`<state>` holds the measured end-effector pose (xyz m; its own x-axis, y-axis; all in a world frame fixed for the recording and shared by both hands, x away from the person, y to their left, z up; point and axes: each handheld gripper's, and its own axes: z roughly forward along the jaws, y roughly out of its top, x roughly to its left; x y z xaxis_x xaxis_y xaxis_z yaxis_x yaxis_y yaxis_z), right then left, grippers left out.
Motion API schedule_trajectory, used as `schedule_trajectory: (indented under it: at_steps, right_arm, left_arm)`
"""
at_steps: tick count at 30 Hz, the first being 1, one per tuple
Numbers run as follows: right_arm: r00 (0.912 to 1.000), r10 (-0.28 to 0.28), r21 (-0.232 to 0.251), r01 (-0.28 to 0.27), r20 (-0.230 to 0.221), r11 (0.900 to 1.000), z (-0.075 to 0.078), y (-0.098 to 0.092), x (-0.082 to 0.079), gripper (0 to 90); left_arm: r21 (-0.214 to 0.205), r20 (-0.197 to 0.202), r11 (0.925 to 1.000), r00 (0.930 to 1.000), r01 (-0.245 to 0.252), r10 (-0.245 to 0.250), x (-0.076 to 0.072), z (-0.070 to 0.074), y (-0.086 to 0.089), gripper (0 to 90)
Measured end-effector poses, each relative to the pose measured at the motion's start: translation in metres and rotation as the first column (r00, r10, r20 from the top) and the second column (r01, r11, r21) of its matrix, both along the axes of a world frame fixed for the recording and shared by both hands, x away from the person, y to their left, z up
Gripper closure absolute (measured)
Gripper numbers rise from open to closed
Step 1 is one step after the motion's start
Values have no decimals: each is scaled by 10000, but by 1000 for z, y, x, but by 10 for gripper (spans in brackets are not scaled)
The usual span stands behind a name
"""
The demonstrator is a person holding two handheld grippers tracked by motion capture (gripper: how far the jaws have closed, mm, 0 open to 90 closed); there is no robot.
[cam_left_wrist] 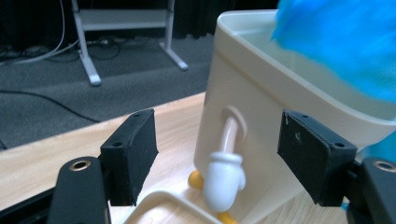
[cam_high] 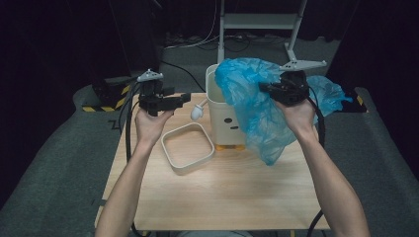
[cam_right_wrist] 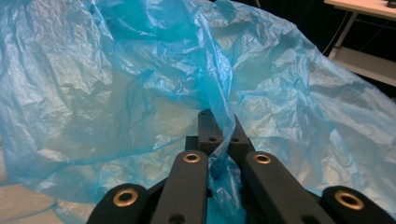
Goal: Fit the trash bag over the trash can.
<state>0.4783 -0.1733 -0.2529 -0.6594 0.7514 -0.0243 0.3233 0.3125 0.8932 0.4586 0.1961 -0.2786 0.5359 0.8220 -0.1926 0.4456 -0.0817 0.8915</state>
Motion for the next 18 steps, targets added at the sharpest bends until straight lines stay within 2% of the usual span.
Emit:
schedule_trajectory:
  at_steps: [7, 18]
  right_arm:
    - [9999, -1, -219, -1, -109, 9998, -1, 8, 5, 894]
    - [9998, -10, -677, -5, -220, 9977, -3, 18, 11, 893]
  left_arm:
    - [36, 12, 9992, 9992, 388, -388, 1, 16, -13, 285]
    - [334, 183, 9977, 9980, 596, -602, 5, 33, -33, 285]
